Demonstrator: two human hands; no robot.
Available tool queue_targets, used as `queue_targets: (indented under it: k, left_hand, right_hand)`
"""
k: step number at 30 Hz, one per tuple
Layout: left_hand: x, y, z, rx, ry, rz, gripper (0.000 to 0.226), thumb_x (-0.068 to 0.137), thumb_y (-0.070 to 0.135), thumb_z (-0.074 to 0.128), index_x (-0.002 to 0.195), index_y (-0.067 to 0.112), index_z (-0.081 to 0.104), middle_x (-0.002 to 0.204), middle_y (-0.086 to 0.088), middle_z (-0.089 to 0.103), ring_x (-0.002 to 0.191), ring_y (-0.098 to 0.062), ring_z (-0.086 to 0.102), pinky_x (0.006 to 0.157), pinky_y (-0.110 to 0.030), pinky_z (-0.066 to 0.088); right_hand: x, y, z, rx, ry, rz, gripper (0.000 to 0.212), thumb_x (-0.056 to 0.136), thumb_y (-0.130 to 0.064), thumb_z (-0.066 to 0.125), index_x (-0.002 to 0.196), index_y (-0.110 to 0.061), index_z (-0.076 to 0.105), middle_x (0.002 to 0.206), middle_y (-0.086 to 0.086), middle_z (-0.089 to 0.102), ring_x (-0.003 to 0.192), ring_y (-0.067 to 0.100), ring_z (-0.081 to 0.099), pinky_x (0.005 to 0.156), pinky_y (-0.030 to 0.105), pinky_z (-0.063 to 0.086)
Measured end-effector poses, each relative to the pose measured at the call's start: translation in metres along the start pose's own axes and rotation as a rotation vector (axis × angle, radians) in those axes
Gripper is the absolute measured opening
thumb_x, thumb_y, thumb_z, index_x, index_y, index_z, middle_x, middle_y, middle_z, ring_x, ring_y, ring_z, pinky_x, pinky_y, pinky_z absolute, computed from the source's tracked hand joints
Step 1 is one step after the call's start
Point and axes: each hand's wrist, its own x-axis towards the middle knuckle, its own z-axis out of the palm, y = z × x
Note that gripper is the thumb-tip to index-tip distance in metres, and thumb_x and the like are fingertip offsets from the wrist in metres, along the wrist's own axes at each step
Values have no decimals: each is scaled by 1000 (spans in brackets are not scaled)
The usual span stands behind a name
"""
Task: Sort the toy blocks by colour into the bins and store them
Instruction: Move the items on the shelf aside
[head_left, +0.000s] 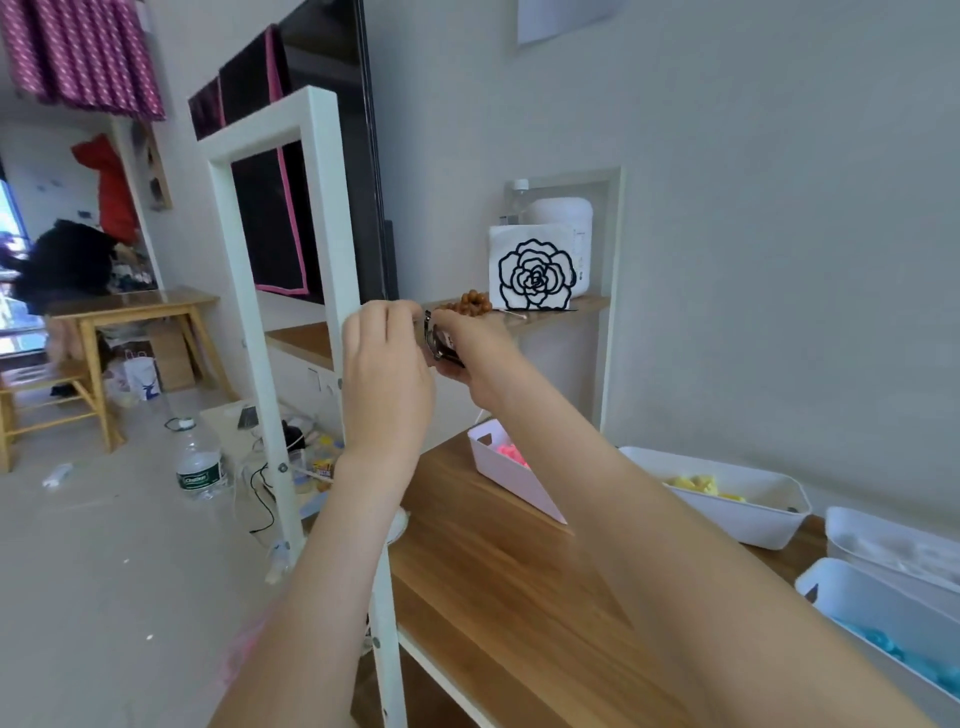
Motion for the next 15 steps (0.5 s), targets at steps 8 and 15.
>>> queue_targets:
  k: [8, 15]
  left_hand:
    - [9, -12, 2, 484, -28, 257, 37, 75, -4, 33, 95, 4, 63, 88, -11, 61, 89, -32, 58, 82, -37, 28]
    - [14, -24, 4, 727, -69, 327, 36, 79, -4, 30, 87, 14, 60, 82, -2, 60, 88, -23, 58, 92, -36, 28]
  right_hand:
    - [25, 12, 26, -344, 293, -98, 11, 85, -29, 45, 78, -21, 48, 68, -4, 46, 97, 21, 44, 89, 37, 35]
    - [34, 15, 21, -607, 382, -140, 51, 100, -37, 18, 118, -15, 61, 136, 4, 41, 122, 23, 28, 96, 39, 21]
